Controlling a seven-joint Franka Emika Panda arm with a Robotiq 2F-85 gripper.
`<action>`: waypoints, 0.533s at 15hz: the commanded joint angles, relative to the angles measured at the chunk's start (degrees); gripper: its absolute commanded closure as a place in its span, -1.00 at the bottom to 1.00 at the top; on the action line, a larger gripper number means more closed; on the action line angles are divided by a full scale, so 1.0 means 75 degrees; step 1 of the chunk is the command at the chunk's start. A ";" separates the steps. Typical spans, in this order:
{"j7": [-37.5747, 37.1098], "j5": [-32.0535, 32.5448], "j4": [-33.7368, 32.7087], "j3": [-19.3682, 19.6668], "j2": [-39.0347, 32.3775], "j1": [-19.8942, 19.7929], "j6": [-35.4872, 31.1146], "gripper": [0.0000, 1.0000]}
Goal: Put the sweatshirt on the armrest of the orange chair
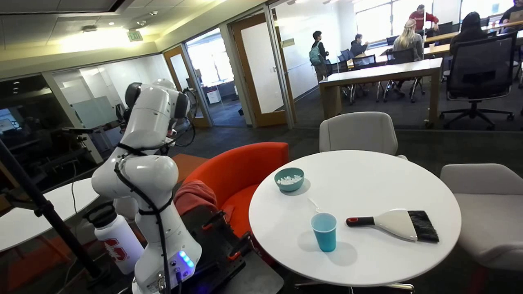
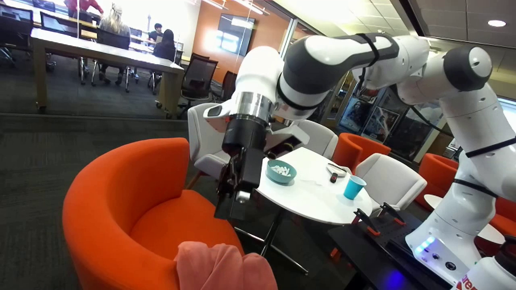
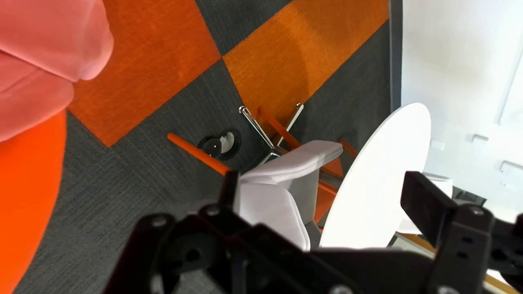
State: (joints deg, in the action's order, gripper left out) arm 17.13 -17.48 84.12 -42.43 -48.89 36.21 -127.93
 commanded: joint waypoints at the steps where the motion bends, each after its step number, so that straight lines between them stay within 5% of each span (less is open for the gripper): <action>1: -0.0739 -0.0502 0.1445 -0.0126 0.1569 -0.0571 -0.0547 -1.00; 8: -0.2475 -0.0915 0.3359 -0.0067 0.4229 -0.1051 -0.1193 -1.00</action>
State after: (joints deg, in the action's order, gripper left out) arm 3.51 -22.04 100.90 -43.26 -27.40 30.15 -135.60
